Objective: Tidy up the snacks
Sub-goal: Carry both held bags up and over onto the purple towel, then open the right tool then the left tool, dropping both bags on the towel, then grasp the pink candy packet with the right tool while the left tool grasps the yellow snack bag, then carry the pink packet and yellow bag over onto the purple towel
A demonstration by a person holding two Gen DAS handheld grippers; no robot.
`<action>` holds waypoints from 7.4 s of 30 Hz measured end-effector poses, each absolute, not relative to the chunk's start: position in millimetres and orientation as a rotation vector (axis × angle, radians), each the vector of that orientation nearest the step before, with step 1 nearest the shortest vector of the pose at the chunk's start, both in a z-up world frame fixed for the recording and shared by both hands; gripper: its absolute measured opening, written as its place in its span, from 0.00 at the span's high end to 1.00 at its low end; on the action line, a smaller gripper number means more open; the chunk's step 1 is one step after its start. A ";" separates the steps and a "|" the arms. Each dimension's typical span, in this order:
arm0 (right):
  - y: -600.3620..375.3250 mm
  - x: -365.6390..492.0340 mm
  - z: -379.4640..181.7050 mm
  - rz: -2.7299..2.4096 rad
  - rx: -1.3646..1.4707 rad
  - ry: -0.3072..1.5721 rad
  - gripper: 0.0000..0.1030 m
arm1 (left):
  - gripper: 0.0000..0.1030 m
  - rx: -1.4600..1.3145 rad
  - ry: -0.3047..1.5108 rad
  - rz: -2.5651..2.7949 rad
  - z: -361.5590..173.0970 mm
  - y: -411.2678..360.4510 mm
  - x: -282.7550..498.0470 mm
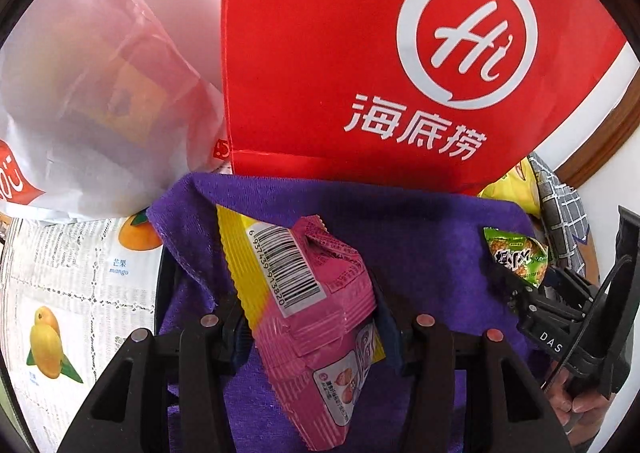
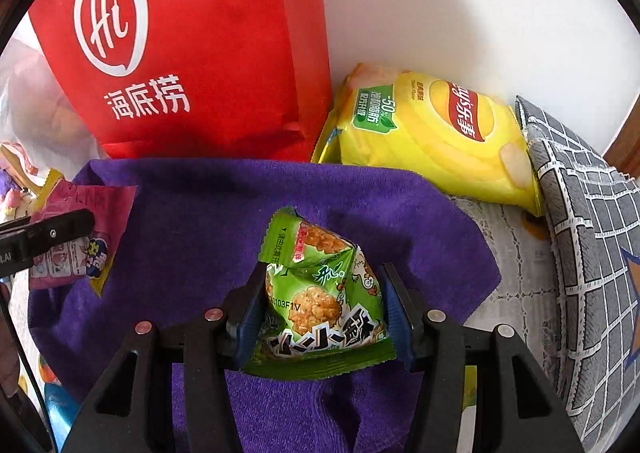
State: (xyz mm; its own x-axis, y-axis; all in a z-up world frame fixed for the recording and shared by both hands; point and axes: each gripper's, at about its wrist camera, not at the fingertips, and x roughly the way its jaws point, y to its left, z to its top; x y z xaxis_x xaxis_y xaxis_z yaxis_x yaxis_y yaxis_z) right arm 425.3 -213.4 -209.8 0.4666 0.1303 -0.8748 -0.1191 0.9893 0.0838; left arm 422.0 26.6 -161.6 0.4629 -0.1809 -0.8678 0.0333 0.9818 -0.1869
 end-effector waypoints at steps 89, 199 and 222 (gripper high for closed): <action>-273.2 146.3 -141.8 0.014 0.092 0.947 0.66 | 0.23 -0.043 1.071 -0.149 -138.1 43.9 143.6; -206.7 360.7 -175.9 0.153 0.012 0.995 0.65 | 0.57 -0.067 1.014 -0.160 -117.3 60.1 350.2; -208.6 358.2 -202.3 0.106 0.000 1.014 0.65 | 0.57 -0.046 1.090 -0.142 -135.7 57.0 361.1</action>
State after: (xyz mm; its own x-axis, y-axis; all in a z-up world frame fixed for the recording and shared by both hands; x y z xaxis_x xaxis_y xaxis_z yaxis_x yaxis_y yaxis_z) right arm 358.2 -208.6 -202.3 0.5237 0.0882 -0.8473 -0.0886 0.9949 0.0488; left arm 361.1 57.0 -135.7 0.4544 -0.1379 -0.8801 0.0930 0.9899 -0.1071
